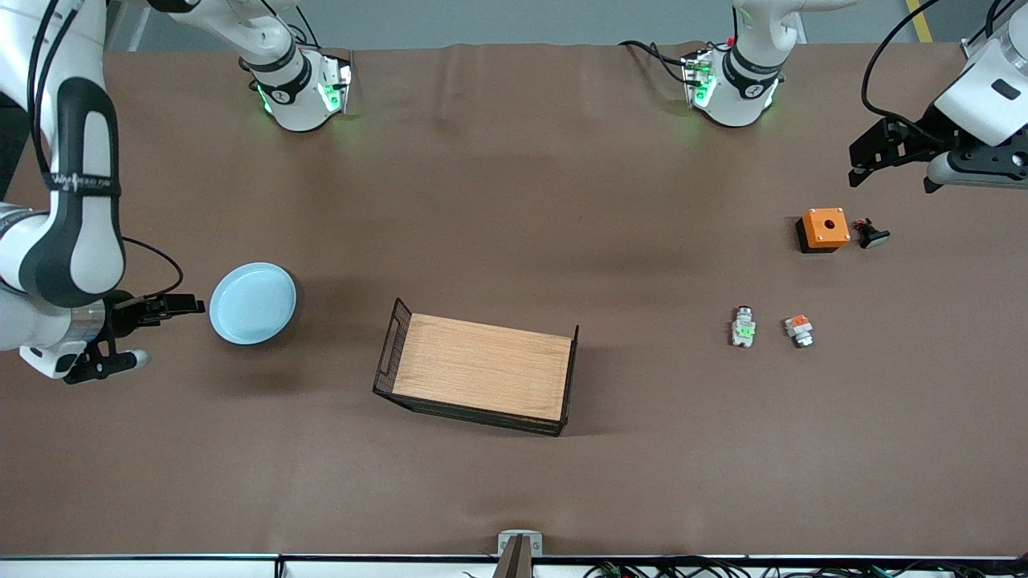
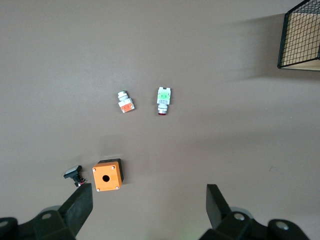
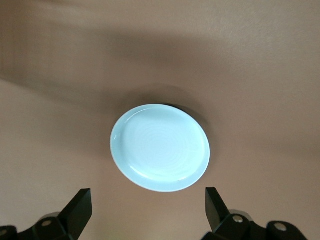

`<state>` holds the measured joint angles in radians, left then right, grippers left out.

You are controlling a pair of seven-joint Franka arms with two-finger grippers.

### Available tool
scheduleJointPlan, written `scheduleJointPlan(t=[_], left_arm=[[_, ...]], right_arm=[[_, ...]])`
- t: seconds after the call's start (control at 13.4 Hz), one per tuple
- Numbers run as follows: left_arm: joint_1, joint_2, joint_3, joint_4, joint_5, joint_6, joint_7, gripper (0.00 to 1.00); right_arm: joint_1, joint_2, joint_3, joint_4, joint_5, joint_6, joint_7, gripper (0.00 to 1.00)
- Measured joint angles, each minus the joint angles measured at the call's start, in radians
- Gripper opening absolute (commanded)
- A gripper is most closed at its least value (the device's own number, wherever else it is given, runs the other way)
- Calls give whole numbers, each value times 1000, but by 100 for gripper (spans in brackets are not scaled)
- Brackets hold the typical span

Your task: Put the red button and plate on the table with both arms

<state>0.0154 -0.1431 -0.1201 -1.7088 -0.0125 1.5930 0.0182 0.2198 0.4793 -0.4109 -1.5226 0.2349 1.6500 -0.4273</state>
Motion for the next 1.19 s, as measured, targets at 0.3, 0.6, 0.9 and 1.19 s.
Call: scheduleJointPlan(t=[0.3, 0.6, 0.9, 1.19], left_arm=[[0, -3, -1, 1, 0, 0, 0, 100], [0, -6, -1, 1, 0, 0, 0, 100], [0, -7, -1, 1, 0, -5, 0, 100], [0, -8, -1, 1, 0, -11, 0, 100]], right_arm=[[1, -110, 101, 61, -104, -161, 170, 100], [-62, -210, 145, 123, -148, -267, 182, 100], [-131, -317, 237, 126, -213, -295, 184, 100], [-227, -403, 348, 126, -260, -340, 250, 100]])
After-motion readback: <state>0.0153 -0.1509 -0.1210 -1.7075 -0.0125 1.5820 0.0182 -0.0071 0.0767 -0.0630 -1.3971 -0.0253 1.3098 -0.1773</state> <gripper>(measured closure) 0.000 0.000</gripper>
